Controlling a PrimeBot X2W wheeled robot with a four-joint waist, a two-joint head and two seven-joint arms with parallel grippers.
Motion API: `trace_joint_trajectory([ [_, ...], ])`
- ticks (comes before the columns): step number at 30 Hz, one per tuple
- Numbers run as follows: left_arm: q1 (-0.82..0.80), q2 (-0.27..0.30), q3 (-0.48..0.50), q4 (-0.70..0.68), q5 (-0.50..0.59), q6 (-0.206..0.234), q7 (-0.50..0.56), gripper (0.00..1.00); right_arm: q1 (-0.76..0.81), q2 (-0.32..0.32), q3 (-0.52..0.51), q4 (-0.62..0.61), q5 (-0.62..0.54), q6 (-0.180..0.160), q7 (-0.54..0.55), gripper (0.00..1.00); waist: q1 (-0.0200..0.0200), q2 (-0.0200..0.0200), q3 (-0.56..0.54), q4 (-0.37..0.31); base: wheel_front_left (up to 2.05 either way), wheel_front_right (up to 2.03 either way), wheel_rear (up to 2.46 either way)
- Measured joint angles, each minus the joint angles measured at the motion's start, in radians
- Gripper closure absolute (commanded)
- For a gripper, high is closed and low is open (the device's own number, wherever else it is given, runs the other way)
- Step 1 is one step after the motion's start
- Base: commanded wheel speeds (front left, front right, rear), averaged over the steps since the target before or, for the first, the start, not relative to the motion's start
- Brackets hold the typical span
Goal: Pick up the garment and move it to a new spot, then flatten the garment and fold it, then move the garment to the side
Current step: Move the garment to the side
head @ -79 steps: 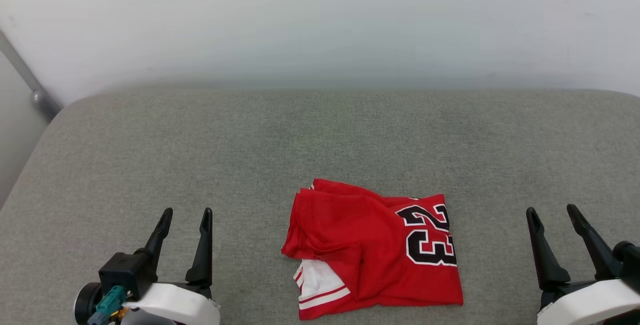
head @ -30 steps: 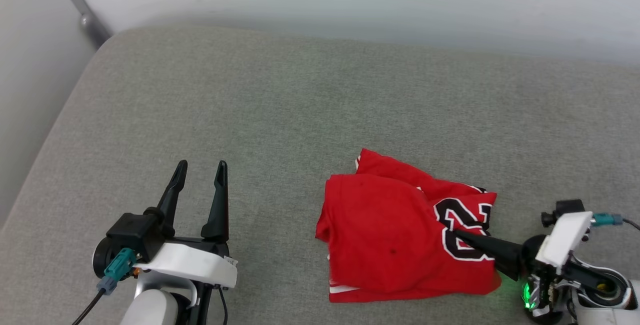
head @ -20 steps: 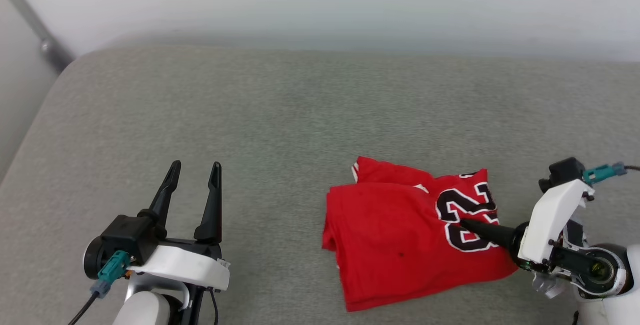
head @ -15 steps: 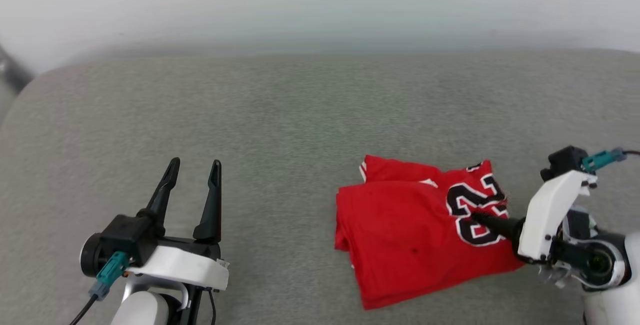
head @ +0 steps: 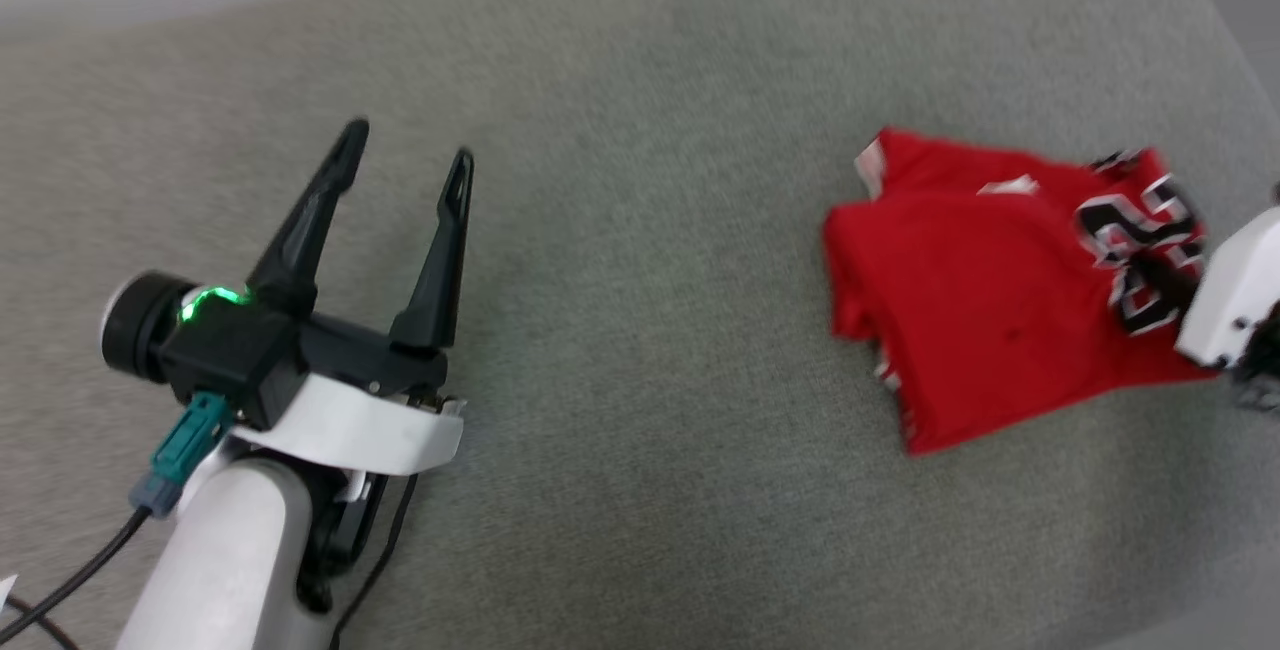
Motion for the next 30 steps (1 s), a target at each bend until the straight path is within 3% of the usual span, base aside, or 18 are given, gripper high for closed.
trace_joint_trajectory([
  [8,-0.150,0.020,-0.062,-0.121,0.036,-0.034,0.091,0.00,-0.176,-0.055,-0.180,0.120,-0.158,0.000,-0.139,1.00,0.0000,0.0000,0.216,-0.072,0.00,0.00,0.00],
  [17,-0.222,0.025,-0.091,-0.167,0.045,-0.043,0.123,0.00,-0.319,-0.026,-0.365,0.198,-0.294,0.000,-0.324,1.00,0.0001,0.0000,0.373,-0.074,0.00,0.00,0.00],
  [18,-0.221,0.026,-0.092,-0.169,0.047,-0.043,0.124,0.00,-0.323,-0.020,-0.376,0.205,-0.317,0.000,-0.345,0.75,0.0001,0.0000,0.380,-0.069,0.00,0.00,0.00],
  [19,-0.221,0.028,-0.093,-0.171,0.047,-0.043,0.124,0.00,-0.326,-0.012,-0.389,0.209,-0.333,0.000,-0.370,0.00,0.0001,0.0000,0.385,-0.063,0.00,0.00,0.00],
  [26,-0.217,0.028,-0.099,-0.165,0.046,-0.040,0.109,0.00,-0.329,0.014,-0.460,0.223,-0.435,0.000,-0.511,0.00,0.0000,0.0000,0.360,-0.053,0.00,0.00,0.00],
  [30,-0.195,0.010,-0.109,-0.132,0.030,-0.037,0.080,0.00,-0.296,-0.016,-0.461,0.192,-0.467,0.000,-0.561,0.00,-0.0001,0.0000,0.308,-0.053,0.00,0.00,0.00],
])
